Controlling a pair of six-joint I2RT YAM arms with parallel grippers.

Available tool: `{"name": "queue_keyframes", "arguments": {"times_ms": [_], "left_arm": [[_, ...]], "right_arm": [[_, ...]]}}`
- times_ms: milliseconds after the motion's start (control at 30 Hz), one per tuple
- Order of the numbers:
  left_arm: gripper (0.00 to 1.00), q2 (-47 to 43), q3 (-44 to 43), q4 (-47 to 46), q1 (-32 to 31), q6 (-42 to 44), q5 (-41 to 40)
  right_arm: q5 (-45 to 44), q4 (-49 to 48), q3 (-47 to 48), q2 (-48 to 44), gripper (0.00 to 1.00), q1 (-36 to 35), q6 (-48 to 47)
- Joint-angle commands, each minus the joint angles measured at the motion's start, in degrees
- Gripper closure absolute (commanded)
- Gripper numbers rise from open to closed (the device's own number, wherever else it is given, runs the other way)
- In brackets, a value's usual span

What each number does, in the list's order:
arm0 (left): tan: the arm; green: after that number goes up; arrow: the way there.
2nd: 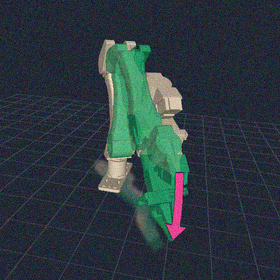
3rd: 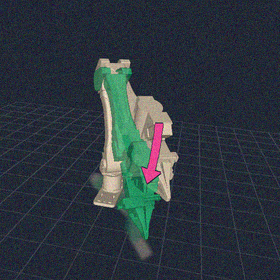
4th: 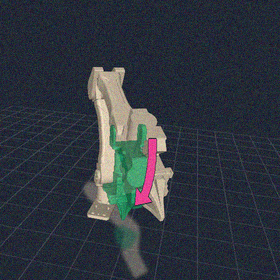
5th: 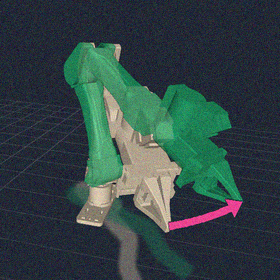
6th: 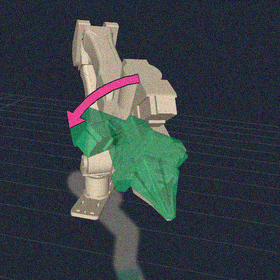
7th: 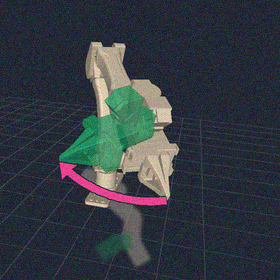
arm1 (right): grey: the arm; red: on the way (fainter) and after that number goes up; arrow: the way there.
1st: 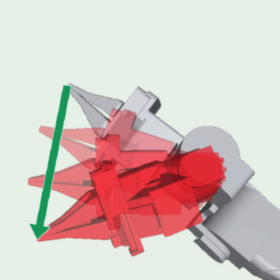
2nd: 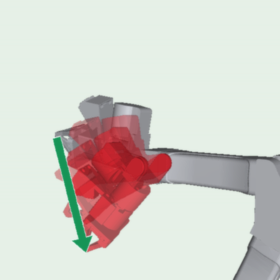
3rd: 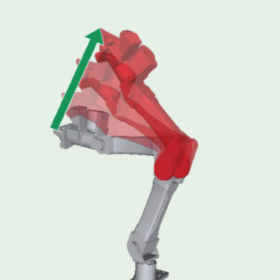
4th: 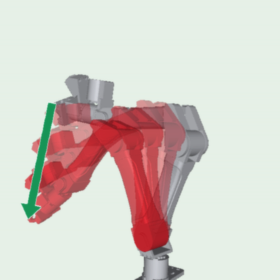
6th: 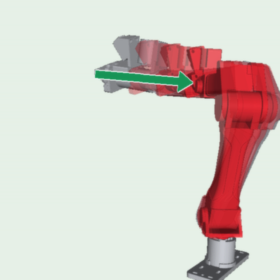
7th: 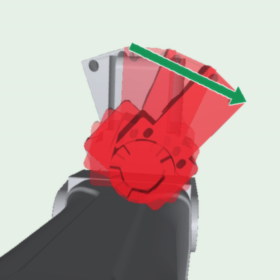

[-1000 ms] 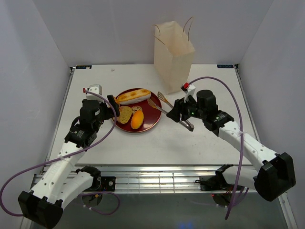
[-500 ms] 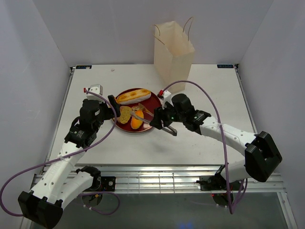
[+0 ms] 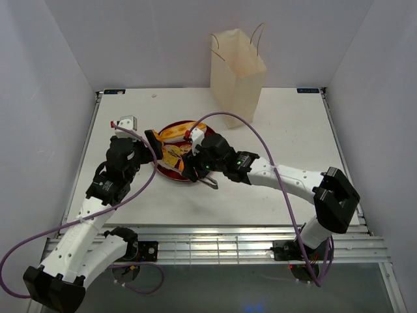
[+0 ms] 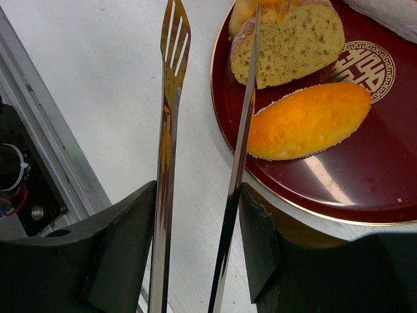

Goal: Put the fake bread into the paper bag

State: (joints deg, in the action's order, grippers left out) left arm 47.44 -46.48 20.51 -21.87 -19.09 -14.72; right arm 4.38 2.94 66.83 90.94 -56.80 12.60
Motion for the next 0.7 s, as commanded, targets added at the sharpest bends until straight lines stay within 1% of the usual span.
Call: {"name": "queue_keyframes", "arguments": {"times_ms": [0,133,300,667], "left_arm": [[0.05,-1.82,0.34,-0.91,-0.02,-0.51,-2.15],[0.05,-1.83,0.25,-0.83,-0.02,-0.51,-2.24],[0.05,-2.09,0.25,-0.74,-0.02,-0.6,-2.68],[0.05,-2.18,0.25,-0.74,-0.02,-0.68,-2.42]], "right_arm": [[-6.04,-0.13,3.92,3.09,0.43,-1.82,-0.56],[-9.47,1.72,6.64,6.09,0.43,-3.5,-1.09],[-12.73,1.72,7.7,8.81,0.43,-4.02,-1.26],[-12.73,0.67,8.06,11.11,0.43,-4.73,0.14]]}}
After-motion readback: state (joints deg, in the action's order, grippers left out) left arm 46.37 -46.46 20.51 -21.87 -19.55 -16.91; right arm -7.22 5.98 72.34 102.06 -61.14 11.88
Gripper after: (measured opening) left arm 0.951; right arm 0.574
